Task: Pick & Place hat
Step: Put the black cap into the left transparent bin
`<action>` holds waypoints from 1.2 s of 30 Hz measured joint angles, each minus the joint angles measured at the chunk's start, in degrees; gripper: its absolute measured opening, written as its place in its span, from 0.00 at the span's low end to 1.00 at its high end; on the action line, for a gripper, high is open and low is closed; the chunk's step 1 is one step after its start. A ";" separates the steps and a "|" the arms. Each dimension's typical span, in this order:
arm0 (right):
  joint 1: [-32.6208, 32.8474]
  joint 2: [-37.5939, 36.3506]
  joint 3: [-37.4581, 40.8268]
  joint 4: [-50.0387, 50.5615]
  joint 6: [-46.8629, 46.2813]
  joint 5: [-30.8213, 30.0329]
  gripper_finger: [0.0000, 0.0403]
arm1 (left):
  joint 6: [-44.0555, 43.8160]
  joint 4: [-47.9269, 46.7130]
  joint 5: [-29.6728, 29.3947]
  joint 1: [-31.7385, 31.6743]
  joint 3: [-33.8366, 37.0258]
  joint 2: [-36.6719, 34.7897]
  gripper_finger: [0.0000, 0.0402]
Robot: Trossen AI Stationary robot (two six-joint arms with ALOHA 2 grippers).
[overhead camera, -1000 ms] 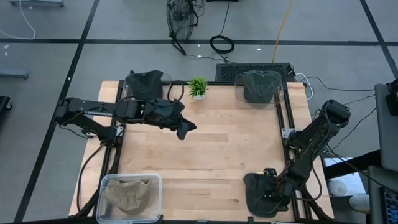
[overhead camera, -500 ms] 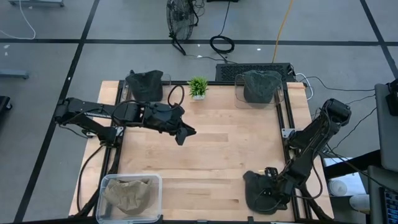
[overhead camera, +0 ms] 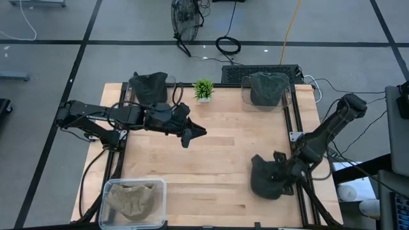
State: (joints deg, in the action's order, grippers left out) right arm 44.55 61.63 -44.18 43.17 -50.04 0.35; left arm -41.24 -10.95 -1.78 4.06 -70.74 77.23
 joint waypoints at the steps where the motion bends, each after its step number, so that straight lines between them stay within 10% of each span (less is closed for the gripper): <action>1: -2.13 -0.33 -0.05 0.00 2.16 0.44 0.00 | 0.84 0.64 0.02 -0.24 0.00 -0.04 0.23; 17: -37.78 13.08 -11.35 -4.80 35.75 10.05 0.00 | 12.60 -1.97 -1.90 -10.66 0.00 -13.83 0.23; 36: -48.56 40.25 -34.13 -11.29 50.68 16.46 0.00 | 14.10 -7.89 -5.73 -15.61 -0.04 -19.97 0.23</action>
State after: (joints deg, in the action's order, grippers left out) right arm -4.01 101.88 -78.31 31.88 0.64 16.81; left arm -27.14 -18.84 -7.51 -11.55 -70.78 57.26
